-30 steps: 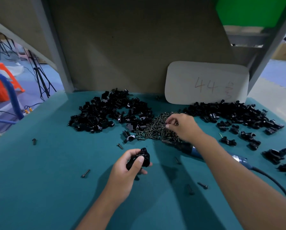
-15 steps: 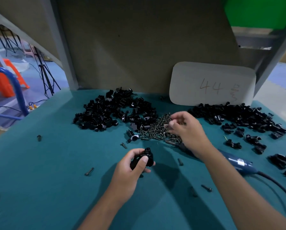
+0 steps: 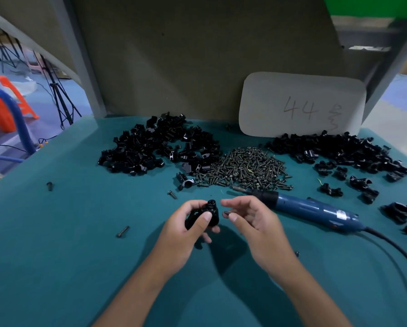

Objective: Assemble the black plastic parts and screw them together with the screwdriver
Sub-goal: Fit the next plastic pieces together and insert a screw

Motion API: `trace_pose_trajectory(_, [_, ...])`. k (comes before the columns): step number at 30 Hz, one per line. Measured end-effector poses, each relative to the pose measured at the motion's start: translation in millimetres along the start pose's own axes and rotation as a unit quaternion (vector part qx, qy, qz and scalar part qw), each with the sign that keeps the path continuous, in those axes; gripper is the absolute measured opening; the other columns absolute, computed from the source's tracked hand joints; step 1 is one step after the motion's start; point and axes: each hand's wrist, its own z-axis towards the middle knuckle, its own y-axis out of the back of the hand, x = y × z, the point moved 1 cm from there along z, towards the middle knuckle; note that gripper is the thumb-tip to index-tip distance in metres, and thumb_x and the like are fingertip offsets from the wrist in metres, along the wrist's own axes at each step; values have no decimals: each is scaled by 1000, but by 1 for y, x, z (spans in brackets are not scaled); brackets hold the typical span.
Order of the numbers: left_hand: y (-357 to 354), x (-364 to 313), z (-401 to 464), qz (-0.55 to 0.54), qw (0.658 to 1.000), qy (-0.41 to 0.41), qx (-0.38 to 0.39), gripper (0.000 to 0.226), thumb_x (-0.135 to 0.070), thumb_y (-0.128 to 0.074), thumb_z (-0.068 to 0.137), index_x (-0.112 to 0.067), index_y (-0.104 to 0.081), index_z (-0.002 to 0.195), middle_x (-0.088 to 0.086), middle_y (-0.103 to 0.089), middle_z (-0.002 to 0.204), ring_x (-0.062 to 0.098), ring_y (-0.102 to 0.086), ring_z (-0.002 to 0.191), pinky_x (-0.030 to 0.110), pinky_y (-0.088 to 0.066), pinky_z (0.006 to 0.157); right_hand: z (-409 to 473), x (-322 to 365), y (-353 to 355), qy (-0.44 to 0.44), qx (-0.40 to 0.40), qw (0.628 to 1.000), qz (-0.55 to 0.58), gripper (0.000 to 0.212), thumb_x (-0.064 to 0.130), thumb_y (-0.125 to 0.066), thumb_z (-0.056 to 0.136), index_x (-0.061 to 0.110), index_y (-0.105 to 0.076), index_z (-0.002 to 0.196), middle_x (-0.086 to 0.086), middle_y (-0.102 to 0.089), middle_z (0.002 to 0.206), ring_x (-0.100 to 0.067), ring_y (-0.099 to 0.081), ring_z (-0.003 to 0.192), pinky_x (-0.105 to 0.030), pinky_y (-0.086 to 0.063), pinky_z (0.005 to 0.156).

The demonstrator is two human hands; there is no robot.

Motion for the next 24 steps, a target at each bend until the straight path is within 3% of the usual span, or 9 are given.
trace_pose_trajectory(3, [-1,0,0,13,1000,-2,15,44,-57,-61,83,-27,-61,115,4,-78,92,27,-72,75,43,-55,67,-2,1,0,21,-47,999,10,28,13,-74,90,40,-66,94,6,-75,99,-15,-74,94,-40,-56,87])
trace_pose_trajectory(6, [-3,-1,-2,6,999,-8,31,42,-50,-62,86,-21,-61,117,4,-77,101,25,-75,90,35,-58,70,-4,1,-3,51,-70,996,16,23,22,-79,84,41,-67,91,4,-77,93,-16,-74,91,-37,-57,85])
trace_pose_trajectory(9, [-3,-3,-3,0,999,-9,44,37,-41,-61,93,-15,-61,119,6,-77,103,25,-74,99,41,-60,82,-5,1,-6,70,-88,994,5,17,32,-79,80,38,-66,89,5,-77,91,-15,-74,90,-34,-58,80])
trace_pose_trajectory(11, [-2,-3,-4,5,999,-11,51,31,-35,-59,95,-14,-62,118,6,-78,103,23,-74,100,42,-59,86,-5,1,-7,79,-94,992,17,19,26,-80,80,37,-66,87,4,-77,90,-15,-75,88,-29,-59,76])
trace_pose_trajectory(13, [-2,-4,-5,5,999,-15,51,28,-33,-60,96,-15,-62,116,6,-78,101,21,-74,99,34,-60,83,-5,0,-7,89,-92,992,19,24,16,-82,82,34,-66,86,2,-78,90,-16,-75,85,-25,-58,72])
trace_pose_trajectory(15, [-3,-5,-5,4,999,-18,50,26,-32,-60,96,-15,-62,115,7,-78,101,22,-75,97,30,-59,80,-5,0,-6,101,-90,991,3,25,16,-82,82,34,-65,87,2,-78,91,-17,-75,87,-29,-59,73])
trace_pose_trajectory(18, [-4,-5,-5,-4,999,-20,46,25,-30,-59,96,-14,-62,115,8,-78,101,22,-74,97,31,-59,79,-6,2,-5,109,-94,990,-2,19,31,-81,78,37,-65,88,4,-78,91,-19,-75,89,-42,-58,79])
trace_pose_trajectory(21, [-3,-5,-3,-16,999,-21,34,27,-29,-59,96,-13,-61,117,8,-77,100,23,-74,97,36,-60,79,-6,2,-3,117,-97,988,-1,20,32,-82,79,37,-65,88,6,-78,92,-17,-75,90,-43,-58,80])
trace_pose_trajectory(24, [-4,-4,-4,-2,999,-22,38,24,-29,-61,94,-16,-64,113,4,-77,99,18,-73,89,32,-59,76,-7,2,-8,128,-94,987,-27,22,30,-84,81,37,-64,89,8,-78,91,-16,-75,87,-45,-59,78])
